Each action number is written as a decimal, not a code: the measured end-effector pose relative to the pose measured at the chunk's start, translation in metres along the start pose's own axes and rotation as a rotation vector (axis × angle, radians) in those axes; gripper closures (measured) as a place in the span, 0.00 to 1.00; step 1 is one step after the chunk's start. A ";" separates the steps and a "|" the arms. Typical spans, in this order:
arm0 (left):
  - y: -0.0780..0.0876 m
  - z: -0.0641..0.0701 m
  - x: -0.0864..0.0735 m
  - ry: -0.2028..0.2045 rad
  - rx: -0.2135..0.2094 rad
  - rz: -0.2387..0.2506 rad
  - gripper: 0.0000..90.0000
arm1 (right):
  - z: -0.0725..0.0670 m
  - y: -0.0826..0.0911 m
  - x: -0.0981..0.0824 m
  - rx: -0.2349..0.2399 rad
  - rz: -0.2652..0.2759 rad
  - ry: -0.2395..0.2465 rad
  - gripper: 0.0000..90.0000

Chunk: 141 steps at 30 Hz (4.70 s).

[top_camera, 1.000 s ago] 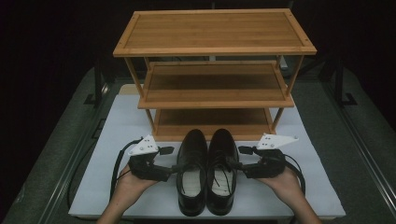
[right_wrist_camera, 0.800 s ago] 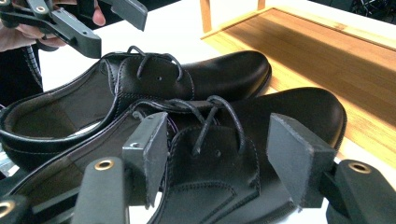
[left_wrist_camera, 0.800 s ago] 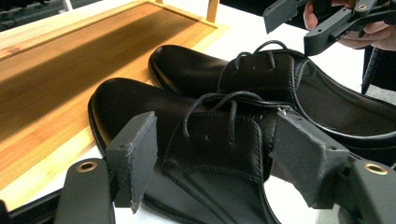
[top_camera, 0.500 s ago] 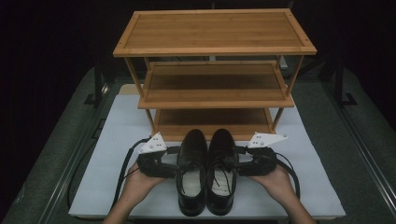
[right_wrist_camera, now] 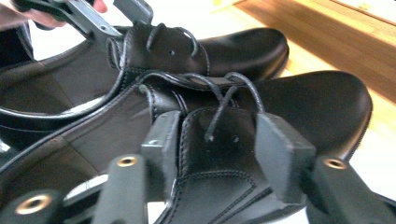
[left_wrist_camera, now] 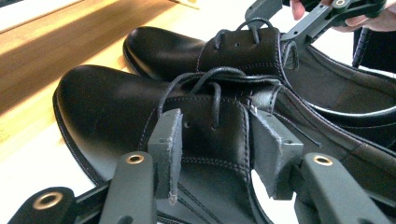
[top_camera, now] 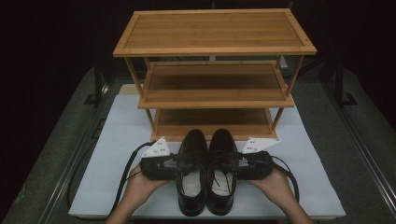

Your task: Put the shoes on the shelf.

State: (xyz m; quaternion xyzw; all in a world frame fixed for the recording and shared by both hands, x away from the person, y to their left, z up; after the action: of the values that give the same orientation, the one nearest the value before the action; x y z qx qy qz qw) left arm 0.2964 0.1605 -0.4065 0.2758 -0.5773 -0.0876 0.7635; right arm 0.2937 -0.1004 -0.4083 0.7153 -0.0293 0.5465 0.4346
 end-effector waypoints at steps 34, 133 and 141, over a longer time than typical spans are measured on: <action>0.018 -0.002 0.007 -0.004 0.120 0.120 0.98 | 0.007 0.012 0.003 0.012 0.096 -0.025 0.96; 0.002 -0.027 -0.048 0.028 0.132 0.006 0.00 | 0.059 0.024 -0.059 -0.121 0.019 -0.076 0.18; -0.021 -0.025 -0.057 0.011 0.135 -0.066 0.00 | 0.048 -0.003 -0.077 -0.100 -0.074 -0.038 0.18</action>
State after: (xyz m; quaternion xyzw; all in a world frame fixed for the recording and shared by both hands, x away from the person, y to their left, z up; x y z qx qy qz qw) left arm 0.3053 0.1765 -0.4691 0.3461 -0.5681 -0.0721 0.7431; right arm 0.3008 -0.1628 -0.4732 0.7035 -0.0382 0.5141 0.4891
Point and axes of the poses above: each handheld gripper's, and its own axes: y roughly backward along the jaws, x roughly out of its top, z roughly to its right, the point moved 4 cm from there along -y, roughly forward along the jaws, and after that the axes turned 9 degrees about -x, right-handed, at the moved point
